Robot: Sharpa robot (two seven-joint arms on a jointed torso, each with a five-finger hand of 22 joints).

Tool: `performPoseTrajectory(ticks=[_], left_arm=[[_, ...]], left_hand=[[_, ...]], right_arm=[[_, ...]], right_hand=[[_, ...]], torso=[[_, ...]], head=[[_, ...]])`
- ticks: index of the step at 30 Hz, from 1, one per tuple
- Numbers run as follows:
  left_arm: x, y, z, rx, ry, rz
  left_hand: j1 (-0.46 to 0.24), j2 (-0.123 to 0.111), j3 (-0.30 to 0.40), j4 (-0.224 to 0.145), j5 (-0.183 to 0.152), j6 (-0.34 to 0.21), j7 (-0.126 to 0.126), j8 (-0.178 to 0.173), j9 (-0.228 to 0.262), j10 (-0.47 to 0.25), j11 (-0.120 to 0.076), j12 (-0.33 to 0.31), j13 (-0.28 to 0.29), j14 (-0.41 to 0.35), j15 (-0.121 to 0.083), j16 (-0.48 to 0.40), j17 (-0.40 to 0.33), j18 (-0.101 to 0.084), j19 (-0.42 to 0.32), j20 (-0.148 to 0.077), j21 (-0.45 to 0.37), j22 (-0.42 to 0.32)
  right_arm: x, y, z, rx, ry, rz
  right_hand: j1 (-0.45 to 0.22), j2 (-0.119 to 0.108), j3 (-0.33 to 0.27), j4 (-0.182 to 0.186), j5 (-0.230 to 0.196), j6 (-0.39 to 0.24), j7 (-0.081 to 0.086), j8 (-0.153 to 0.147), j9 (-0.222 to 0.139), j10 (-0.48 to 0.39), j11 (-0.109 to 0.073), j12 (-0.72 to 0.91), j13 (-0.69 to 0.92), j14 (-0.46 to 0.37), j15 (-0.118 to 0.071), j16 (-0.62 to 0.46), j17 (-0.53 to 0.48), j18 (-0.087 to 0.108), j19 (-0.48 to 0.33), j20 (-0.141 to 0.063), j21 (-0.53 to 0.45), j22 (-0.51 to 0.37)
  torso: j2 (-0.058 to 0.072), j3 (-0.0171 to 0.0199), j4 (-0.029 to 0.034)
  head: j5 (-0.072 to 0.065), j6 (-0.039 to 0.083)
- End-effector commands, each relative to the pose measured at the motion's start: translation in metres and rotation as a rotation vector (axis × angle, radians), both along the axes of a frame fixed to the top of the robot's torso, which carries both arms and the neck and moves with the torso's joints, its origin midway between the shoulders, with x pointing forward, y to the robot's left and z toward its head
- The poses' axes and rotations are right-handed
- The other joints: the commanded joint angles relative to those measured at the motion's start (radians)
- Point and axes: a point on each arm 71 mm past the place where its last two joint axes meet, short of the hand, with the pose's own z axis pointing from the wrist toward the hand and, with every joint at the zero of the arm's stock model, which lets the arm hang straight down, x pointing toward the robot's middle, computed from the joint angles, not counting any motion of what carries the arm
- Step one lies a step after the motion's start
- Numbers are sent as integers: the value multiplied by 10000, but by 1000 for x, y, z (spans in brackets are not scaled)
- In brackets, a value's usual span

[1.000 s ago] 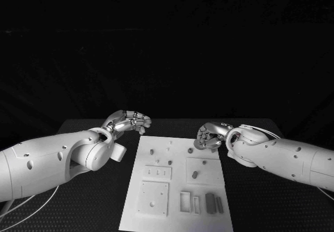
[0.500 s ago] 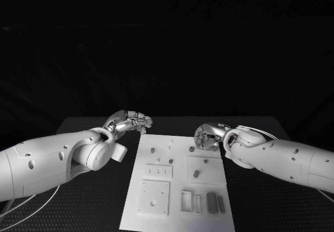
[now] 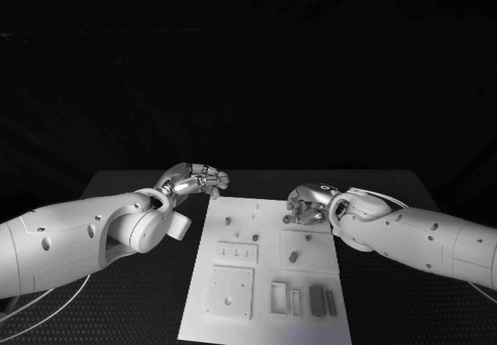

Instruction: Assemble the parts on the task board

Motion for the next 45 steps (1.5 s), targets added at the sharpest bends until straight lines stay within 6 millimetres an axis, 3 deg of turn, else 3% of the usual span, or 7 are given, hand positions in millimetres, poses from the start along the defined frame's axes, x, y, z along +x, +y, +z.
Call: performPoseTrajectory(ticks=[1, 11, 27, 29, 45], left_arm=[[-1, -3, 3, -64, -85, -226], [-1, -5, 3, -77, -87, -267], [0, -7, 5, -67, -87, -306], [0, -7, 5, -62, -84, -295], [1, -4, 4, -17, -22, -225]], left_hand=[[-100, 37, 29, -43, -42, -41, 52, -44, 16, -46, 36, -57, 11, -55, -11, -27, -9, 96, -68, -30, 24, -13], [-117, 40, 30, -31, -43, -38, 53, -54, 28, -51, 42, -76, 19, -55, -11, -24, -12, 95, -69, -30, 26, -16], [-130, 22, 30, -25, -45, -41, 54, -69, 40, -60, 48, -100, 27, -59, -10, -23, -16, 94, -72, -31, 28, -20], [-133, 21, 30, -23, -46, -41, 54, -71, 42, -61, 48, -103, 28, -61, -10, -24, -16, 93, -73, -31, 29, -21], [-144, 2, 37, -14, -54, -60, 62, -104, 60, -86, 58, -150, 41, -76, -6, -28, -25, 91, -86, -29, 29, -28]], right_arm=[[1, 0, -2, -336, -84, 51], [0, 6, -4, -444, -10, 208], [-2, 12, -13, -1267, -78, 390], [-3, 11, -14, -1373, -95, 404], [-5, 14, -16, -1653, -401, 618]], right_hand=[[18, -108, -20, 58, -39, 93, -13, -53, -13, 55, -18, -68, -17, 96, -8, -40, 15, 146, 67, -2, 31, 7], [0, -94, -20, 73, -48, 138, -27, -50, -10, 122, -36, -62, -16, 133, -24, -61, 110, 146, 88, -15, 60, 38], [-89, -100, -120, 110, -94, 285, -74, -62, -12, 366, -142, -32, 55, 388, -137, 139, 525, 146, 330, -149, 347, 269], [-91, -156, -152, 104, -297, 378, -109, -37, 2, 529, -215, 40, 141, 451, -191, 253, 649, 146, 420, -204, 472, 370], [108, -364, 57, 9, -428, 440, -121, -99, -9, 408, -173, -72, 288, 356, -172, 339, 889, 146, 332, -217, 587, 543]], torso=[[89, -7, 17], [194, -29, 61], [179, -22, 36], [175, -17, 33], [172, -7, 43]], head=[[2, 29], [-8, 23], [20, -91], [19, -115], [13, -139]])
